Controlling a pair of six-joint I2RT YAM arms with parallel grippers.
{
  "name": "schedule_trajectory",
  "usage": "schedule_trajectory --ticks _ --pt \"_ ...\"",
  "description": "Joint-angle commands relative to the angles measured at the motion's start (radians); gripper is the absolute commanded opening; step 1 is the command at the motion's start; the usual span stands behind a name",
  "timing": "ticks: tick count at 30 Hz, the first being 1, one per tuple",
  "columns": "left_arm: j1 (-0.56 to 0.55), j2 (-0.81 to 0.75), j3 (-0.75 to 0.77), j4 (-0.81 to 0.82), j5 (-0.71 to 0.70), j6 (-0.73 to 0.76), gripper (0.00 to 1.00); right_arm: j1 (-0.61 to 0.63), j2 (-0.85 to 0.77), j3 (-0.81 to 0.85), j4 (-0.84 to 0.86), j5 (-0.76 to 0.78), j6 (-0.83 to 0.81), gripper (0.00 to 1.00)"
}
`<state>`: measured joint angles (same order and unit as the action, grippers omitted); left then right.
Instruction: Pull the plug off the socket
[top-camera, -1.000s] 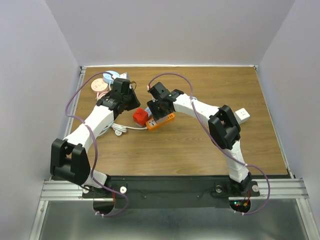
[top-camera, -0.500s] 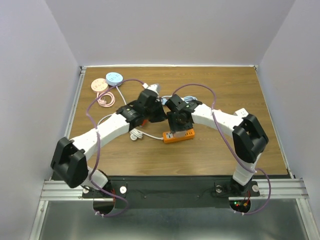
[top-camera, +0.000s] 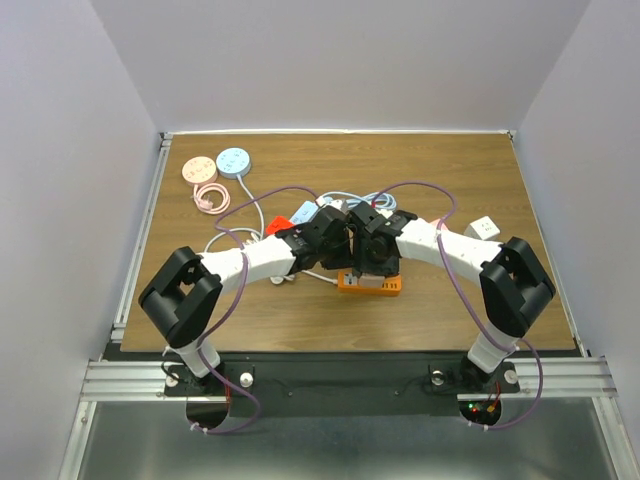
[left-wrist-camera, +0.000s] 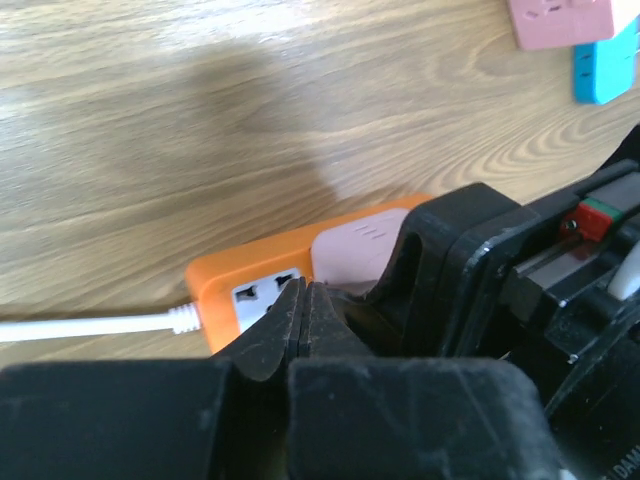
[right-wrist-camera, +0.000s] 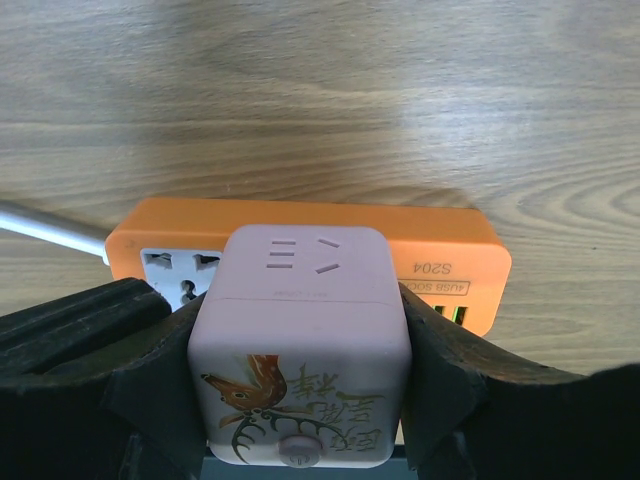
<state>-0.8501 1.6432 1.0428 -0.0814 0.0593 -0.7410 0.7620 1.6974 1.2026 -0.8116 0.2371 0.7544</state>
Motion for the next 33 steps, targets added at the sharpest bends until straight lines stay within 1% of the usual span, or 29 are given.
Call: schedule_trajectory --ticks 1,7,10,15,18,20,26,28,29,33 --pt "-0.017 0.038 -0.041 0.023 -0.01 -0.044 0.0 0.011 -0.018 -0.018 -0.046 0.065 0.039 0.0" --pt "-0.049 0.084 -0.036 0.002 0.014 -0.046 0.0 0.011 -0.012 -0.012 -0.046 0.076 0.045 0.0" --pt "-0.053 0.083 -0.073 -0.018 -0.012 -0.066 0.0 0.01 -0.015 -0.014 -0.046 0.08 0.051 0.0" --pt "-0.053 -0.005 -0.107 -0.041 -0.099 -0.116 0.0 0.008 -0.015 -0.018 -0.046 0.087 0.054 0.0" --pt "-0.052 -0.068 -0.083 -0.055 -0.163 -0.132 0.0 0.01 -0.012 -0.015 -0.044 0.084 0.053 0.0" --pt "-0.049 -0.098 -0.063 -0.055 -0.176 -0.127 0.0 0.01 -0.012 -0.012 -0.044 0.082 0.054 0.01" --pt "-0.041 -0.01 0.01 -0.074 -0.082 -0.072 0.0 0.011 -0.013 -0.003 -0.043 0.076 0.048 0.0" --pt "-0.043 0.007 -0.013 -0.054 -0.064 -0.072 0.0 0.01 -0.019 -0.006 -0.041 0.073 0.052 0.01" --pt "-0.044 0.013 -0.026 -0.028 -0.014 -0.075 0.0 0.01 -0.022 -0.006 -0.041 0.071 0.053 0.01" --pt "-0.044 0.018 -0.082 0.006 0.004 -0.081 0.0 0.01 -0.036 -0.012 -0.04 0.074 0.059 0.0"
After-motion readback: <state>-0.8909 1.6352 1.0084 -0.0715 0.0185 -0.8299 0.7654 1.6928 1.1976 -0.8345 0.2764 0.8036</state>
